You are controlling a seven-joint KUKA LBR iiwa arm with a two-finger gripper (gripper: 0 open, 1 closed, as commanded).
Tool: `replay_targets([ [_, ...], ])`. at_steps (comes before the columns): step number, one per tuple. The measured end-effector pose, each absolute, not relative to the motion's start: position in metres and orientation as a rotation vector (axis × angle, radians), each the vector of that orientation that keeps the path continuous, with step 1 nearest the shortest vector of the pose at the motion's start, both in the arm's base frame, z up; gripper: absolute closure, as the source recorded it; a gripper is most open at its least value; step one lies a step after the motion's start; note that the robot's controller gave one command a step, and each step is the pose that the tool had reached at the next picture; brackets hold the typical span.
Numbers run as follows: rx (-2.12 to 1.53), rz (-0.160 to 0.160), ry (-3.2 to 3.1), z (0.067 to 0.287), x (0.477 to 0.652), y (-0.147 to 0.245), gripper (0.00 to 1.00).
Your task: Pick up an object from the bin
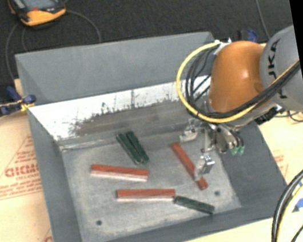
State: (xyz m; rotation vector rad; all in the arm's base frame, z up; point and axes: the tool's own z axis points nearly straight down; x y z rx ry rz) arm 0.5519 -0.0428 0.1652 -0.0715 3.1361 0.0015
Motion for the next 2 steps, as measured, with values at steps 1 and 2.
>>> replay_targets([
  [1,-0.115,-0.002,3.144,0.125,0.533,-0.019,0.00],
  [2,-0.251,0.000,3.121,0.114,0.536,-0.005,0.00],
])
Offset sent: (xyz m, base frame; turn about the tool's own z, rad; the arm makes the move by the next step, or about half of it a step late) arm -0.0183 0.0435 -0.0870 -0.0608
